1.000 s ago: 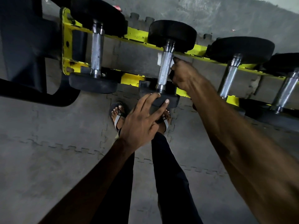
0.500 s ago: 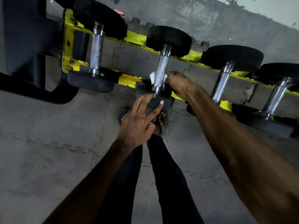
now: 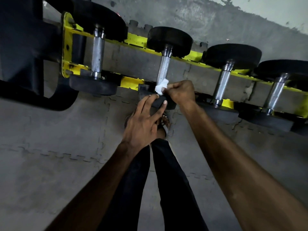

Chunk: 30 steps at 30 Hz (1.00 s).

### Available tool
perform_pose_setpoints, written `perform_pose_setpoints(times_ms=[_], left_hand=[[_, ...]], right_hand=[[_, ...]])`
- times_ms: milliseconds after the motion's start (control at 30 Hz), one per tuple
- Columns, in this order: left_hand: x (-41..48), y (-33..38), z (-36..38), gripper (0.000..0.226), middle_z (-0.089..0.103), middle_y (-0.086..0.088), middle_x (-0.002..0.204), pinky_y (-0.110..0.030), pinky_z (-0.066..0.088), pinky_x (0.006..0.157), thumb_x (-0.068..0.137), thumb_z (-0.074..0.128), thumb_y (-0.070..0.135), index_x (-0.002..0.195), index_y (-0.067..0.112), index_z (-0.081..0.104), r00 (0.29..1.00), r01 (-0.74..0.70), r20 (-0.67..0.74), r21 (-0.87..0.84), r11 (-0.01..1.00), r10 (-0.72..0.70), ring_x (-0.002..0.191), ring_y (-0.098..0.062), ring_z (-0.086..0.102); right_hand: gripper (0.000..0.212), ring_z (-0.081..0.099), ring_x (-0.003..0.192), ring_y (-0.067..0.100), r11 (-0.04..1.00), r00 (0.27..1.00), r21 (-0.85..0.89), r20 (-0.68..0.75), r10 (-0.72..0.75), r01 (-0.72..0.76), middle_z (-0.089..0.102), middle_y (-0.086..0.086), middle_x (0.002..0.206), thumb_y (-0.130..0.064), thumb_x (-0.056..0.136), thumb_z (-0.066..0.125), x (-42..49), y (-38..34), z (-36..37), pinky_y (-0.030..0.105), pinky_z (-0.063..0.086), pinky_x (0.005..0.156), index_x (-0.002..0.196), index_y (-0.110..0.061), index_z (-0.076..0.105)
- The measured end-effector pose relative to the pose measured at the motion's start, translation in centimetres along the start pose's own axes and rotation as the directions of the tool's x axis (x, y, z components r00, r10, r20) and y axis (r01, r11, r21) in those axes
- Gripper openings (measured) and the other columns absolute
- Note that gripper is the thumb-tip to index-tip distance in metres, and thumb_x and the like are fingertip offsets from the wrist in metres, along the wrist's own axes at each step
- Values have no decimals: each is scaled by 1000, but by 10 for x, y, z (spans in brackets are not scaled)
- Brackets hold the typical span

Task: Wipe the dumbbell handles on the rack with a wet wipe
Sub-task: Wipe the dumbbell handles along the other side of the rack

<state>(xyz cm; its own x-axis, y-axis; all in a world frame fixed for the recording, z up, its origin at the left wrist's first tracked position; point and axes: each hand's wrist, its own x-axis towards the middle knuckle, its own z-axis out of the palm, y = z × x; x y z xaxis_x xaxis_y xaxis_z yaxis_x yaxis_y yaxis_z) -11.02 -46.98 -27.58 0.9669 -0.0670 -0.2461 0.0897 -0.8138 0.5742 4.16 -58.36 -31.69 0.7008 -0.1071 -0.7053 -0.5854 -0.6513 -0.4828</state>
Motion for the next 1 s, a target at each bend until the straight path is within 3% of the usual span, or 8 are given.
perform_pose_setpoints(times_ms=[133, 200, 267, 367, 433, 667, 867, 1000], left_hand=[[-1, 4, 1, 76, 31, -12, 159, -50, 61, 77, 73, 54, 1, 145, 24, 50, 1000, 2, -12, -7, 1000, -2, 151, -31, 25], [-1, 6, 2, 76, 31, -13, 159, -50, 62, 75, 69, 60, -4, 140, 22, 55, 1000, 5, -21, -14, 1000, -5, 151, -31, 25], [-3, 10, 4, 75, 29, -15, 159, -50, 61, 76, 68, 63, -4, 139, 17, 57, 1000, 22, -22, 12, 1000, -22, 151, -32, 23], [-7, 20, 7, 80, 26, -17, 159, -54, 57, 89, 69, 63, 1, 148, 11, 51, 998, 52, -22, 62, 997, -51, 150, -35, 23], [-9, 36, 12, 83, 25, -16, 160, -51, 57, 93, 70, 60, 5, 152, 12, 46, 998, 65, -10, 76, 995, -64, 150, -35, 23], [8, 126, 56, 95, 24, -14, 163, -46, 48, 108, 70, 63, 8, 160, 17, 32, 988, -56, 142, -19, 998, 58, 152, -33, 22], [36, 181, 86, 82, 27, -19, 156, -47, 47, 105, 76, 50, 18, 156, 16, 35, 988, -14, 151, 15, 1000, 12, 148, -36, 25], [35, 182, 91, 91, 27, -18, 157, -44, 37, 116, 72, 63, 11, 157, 13, 33, 990, -64, 130, 86, 994, 53, 148, -35, 27]], right_hand=[[39, 70, 75, 14, 980, 962, -197, -262, -79, 27, 74, -4, 80, -46, 54, 90, -23, -15, 3, 27, 57, 63, 78, -19, 74], [37, 69, 74, 16, 958, 934, -266, -304, -187, 105, 72, -3, 79, -46, 56, 87, -31, -16, 7, 30, 57, 61, 77, -19, 72], [28, 69, 67, 13, 965, 942, -202, -253, -219, 169, 72, -5, 74, -42, 59, 86, -30, -14, 6, 29, 57, 59, 73, -21, 73], [18, 67, 59, 2, 978, 979, 112, -122, -162, 176, 74, -7, 71, -30, 65, 90, -28, -11, -8, 24, 56, 60, 71, -19, 77], [18, 66, 60, 0, 965, 973, 156, -134, -189, 209, 73, -8, 69, -27, 66, 91, -25, -1, -27, 24, 58, 63, 71, -17, 77], [27, 70, 72, 9, 968, 912, -124, -328, -248, 219, 72, -10, 75, -47, 64, 83, -10, 62, -147, 33, 58, 67, 71, -26, 68], [39, 69, 79, 16, 947, 980, -316, -161, -115, 59, 72, -3, 79, -50, 60, 89, 16, 87, -178, 24, 48, 64, 72, -21, 67], [55, 70, 85, 18, 941, 992, -339, -108, -59, 19, 73, 0, 87, -59, 49, 91, 31, 87, -179, 32, 58, 72, 82, -18, 72]])
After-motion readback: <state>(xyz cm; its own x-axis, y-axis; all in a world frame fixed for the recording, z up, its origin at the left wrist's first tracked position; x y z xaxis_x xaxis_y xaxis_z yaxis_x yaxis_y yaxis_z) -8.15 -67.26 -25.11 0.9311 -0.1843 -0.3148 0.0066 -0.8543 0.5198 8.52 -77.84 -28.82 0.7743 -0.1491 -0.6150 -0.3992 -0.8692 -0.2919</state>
